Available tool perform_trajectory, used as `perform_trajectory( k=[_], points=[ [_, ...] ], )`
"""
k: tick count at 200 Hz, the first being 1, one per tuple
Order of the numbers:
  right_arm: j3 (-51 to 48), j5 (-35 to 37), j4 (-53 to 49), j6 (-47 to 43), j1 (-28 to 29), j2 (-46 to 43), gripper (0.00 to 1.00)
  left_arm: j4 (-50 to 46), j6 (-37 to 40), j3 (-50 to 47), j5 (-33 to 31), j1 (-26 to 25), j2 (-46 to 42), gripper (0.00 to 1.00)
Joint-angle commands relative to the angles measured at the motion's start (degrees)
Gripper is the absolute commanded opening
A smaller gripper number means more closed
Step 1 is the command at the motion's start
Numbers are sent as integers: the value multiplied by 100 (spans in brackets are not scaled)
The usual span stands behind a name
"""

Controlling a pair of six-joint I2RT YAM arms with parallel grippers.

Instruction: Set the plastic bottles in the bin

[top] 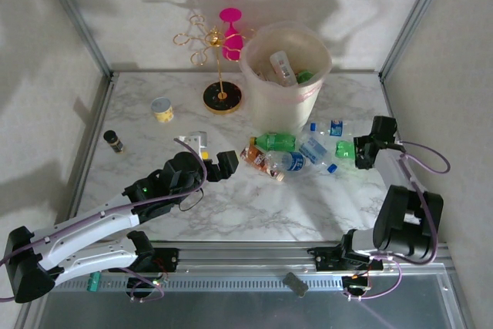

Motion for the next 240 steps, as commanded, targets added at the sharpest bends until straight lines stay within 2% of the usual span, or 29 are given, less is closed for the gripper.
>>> perform_trajectory(
  k=[1,70,105,137,185,240],
  points=[
    [-102,402,-458,-141,12,-567,45,-131,152,224,113,36,-90,100],
    [357,479,-569,-1020,488,-1936,46,-601,740,755,84,25,-168,100],
    [719,64,-148,-1837,886,-2397,46,-767,1124,966,-76,28,-411,100],
    [1234,-293,200,-2587,1217,-2455,46,-914,1343,1173,-289,24,-501,100],
    [2391,-1312,582,-3234,1578,-1680,46,-1002,1424,1232,-563,26,-532,100],
    [4616,-1405,-109,-3649,1996,130,46,-1151,1417,1333,-752,36,-436,100]
  ],
)
